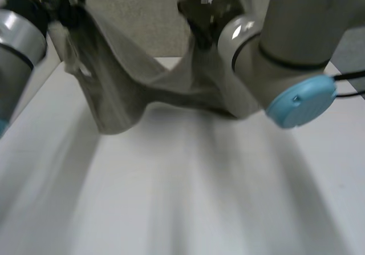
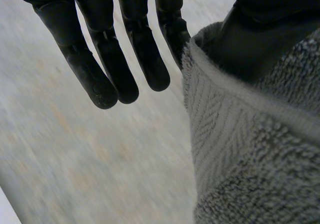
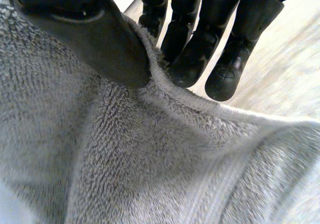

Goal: Fold the towel.

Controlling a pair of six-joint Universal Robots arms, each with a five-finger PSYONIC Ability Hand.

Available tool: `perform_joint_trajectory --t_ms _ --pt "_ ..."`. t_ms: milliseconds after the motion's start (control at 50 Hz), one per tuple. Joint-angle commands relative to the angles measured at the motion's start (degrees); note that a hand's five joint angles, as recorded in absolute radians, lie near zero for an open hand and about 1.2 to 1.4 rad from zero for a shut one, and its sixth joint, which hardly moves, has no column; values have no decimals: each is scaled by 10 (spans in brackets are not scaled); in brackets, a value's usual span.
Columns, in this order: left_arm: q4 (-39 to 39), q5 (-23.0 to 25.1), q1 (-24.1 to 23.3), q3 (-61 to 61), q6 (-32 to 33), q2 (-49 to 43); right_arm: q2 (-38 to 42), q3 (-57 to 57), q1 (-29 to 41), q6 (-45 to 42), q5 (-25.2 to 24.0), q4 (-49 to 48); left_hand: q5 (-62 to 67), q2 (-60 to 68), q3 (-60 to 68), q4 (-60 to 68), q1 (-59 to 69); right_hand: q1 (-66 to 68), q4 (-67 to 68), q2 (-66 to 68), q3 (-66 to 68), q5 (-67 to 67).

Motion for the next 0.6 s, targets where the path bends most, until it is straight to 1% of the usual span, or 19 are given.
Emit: perform_joint_trajectory --t_ms 20,80,120,140,180,300,320,340,360,400,420,440,460,480,520,560,580,600 --pt "-1 20 18 -129 33 -51 24 145 -4 -102 7 4 16 22 8 22 23 36 32 50 29 31" --pt "0 32 24 -155 52 -61 28 171 -7 -115 7 3 16 22 8 22 23 36 32 50 29 31" --pt "4 50 39 -196 99 -80 40 205 -22 -126 7 4 16 22 8 22 23 36 32 50 29 31" --pt "4 50 39 -196 99 -80 41 205 -22 -126 7 4 16 22 8 22 23 36 32 50 29 31" --pt "12 62 58 -224 134 -87 44 224 -45 -126 8 5 16 22 8 22 23 36 32 50 29 31" --pt "14 65 66 -242 145 -89 42 249 -62 -120 -5 18 16 22 8 22 23 36 32 50 29 31" --pt "14 65 64 -243 145 -88 40 258 -63 -120 -14 24 16 22 8 22 23 36 32 50 29 31" --pt "14 65 63 -243 145 -88 37 264 -64 -119 -27 28 16 22 8 22 23 -135 -139 -120 -142 -140" --pt "14 65 63 -243 145 -88 37 264 -64 -119 -28 28 16 22 8 22 23 -136 -141 -122 -144 -142" --pt "15 65 61 -243 145 -88 28 273 -67 -119 -50 28 16 22 8 22 23 -473 -478 -459 -480 -479" --pt "15 65 61 -243 145 -88 28 273 -67 -119 -50 28 16 22 8 22 23 -474 -479 -460 -482 -480" --pt "16 65 60 -243 145 -87 21 276 -72 -119 -59 28 16 22 8 22 23 -603 -607 -589 -610 -608" --pt "16 65 60 -243 145 -87 21 276 -72 -119 -59 28 16 22 8 22 23 -604 -609 -590 -611 -610" --pt "16 65 60 -243 145 -86 15 276 -76 -119 -66 28 16 22 8 22 23 -649 -654 -635 -656 -655" --pt "17 65 60 -243 145 -85 12 276 -80 -119 -74 27 16 22 8 22 23 -651 -656 -637 -659 -657" --pt "17 65 61 -244 145 -84 8 268 -88 -119 -96 28 16 22 8 22 23 -651 -656 -637 -659 -657" --pt "17 65 61 -244 145 -84 8 268 -88 -119 -96 28 16 22 8 22 23 -651 -656 -637 -659 -657" --pt "17 65 62 -247 145 -84 6 266 -93 -121 -113 28 16 22 8 22 23 -651 -656 -637 -659 -657"
